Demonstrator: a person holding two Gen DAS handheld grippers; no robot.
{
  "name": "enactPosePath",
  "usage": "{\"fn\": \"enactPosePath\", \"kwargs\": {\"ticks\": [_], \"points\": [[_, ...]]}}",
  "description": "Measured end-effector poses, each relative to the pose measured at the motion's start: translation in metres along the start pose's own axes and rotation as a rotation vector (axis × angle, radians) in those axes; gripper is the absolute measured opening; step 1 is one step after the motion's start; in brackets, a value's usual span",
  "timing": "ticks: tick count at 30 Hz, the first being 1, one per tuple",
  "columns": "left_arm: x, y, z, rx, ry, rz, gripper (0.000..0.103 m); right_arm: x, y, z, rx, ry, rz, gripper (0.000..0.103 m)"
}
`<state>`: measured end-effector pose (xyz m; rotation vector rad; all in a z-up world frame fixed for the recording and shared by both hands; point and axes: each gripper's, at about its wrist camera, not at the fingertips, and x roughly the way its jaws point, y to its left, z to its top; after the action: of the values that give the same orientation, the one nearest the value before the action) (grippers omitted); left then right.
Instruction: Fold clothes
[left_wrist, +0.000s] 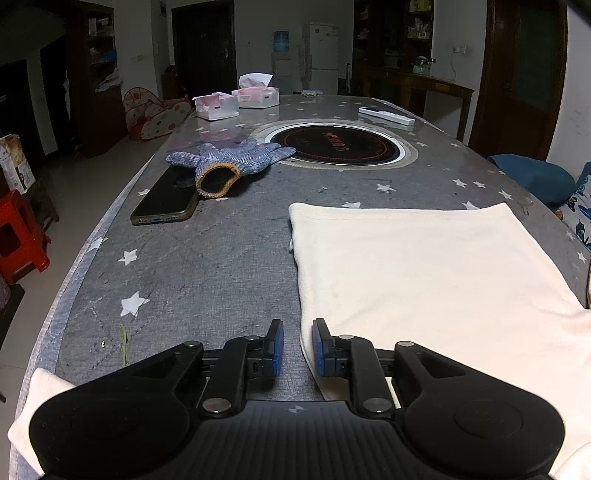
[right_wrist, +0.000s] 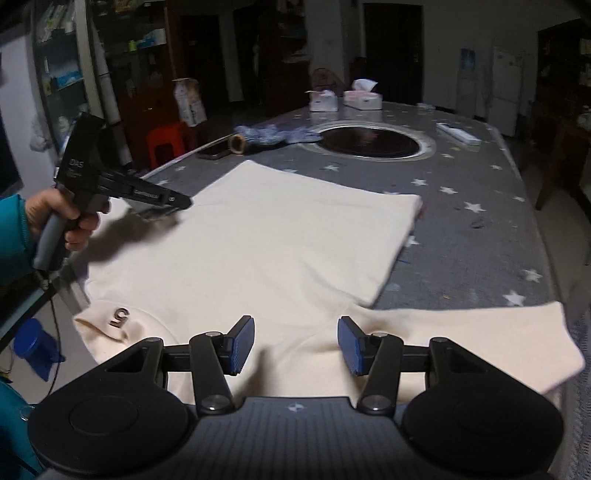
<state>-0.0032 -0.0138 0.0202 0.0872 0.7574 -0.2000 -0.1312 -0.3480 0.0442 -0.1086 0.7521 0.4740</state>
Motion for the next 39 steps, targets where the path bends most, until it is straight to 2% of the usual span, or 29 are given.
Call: {"fn": "enactPosePath", "kwargs": {"ticks": [5, 9, 14, 15, 19, 22, 25, 26, 29, 34, 39], "points": [[-0.006, -0.006, 0.005, 0.009, -0.004, 0.005, 0.02, -0.008, -0.036, -0.02, 0.124, 0.036, -0.078, 0.05], [-0.013, -0.021, 0.015, 0.047, -0.035, -0.023, 0.02, -0.024, -0.067, -0.027, 0.203, 0.001, -0.163, 0.05], [-0.009, -0.044, 0.021, 0.103, -0.037, -0.077, 0.02, -0.026, -0.117, -0.031, 0.295, -0.039, -0.331, 0.048], [-0.008, -0.049, 0.021, 0.113, -0.033, -0.086, 0.02, -0.024, -0.128, -0.033, 0.327, -0.042, -0.355, 0.044], [-0.004, -0.061, 0.02, 0.126, -0.015, -0.116, 0.02, -0.021, -0.163, -0.042, 0.443, -0.055, -0.398, 0.041], [-0.002, -0.069, 0.019, 0.133, -0.01, -0.138, 0.02, -0.02, -0.179, -0.048, 0.504, -0.079, -0.389, 0.036], [0.001, -0.078, 0.019, 0.147, -0.002, -0.147, 0.02, -0.019, -0.186, -0.051, 0.543, -0.105, -0.374, 0.026], [0.002, -0.081, 0.018, 0.152, 0.002, -0.149, 0.02, -0.018, -0.187, -0.052, 0.549, -0.115, -0.375, 0.017], [0.006, -0.089, 0.016, 0.169, 0.01, -0.141, 0.02, -0.021, -0.185, -0.054, 0.545, -0.137, -0.399, 0.005], [0.01, -0.092, 0.011, 0.185, 0.012, -0.124, 0.025, -0.045, -0.175, -0.059, 0.52, -0.195, -0.493, 0.004], [0.011, -0.092, 0.012, 0.183, 0.009, -0.114, 0.029, -0.05, -0.175, -0.073, 0.537, -0.167, -0.53, 0.004]]}}
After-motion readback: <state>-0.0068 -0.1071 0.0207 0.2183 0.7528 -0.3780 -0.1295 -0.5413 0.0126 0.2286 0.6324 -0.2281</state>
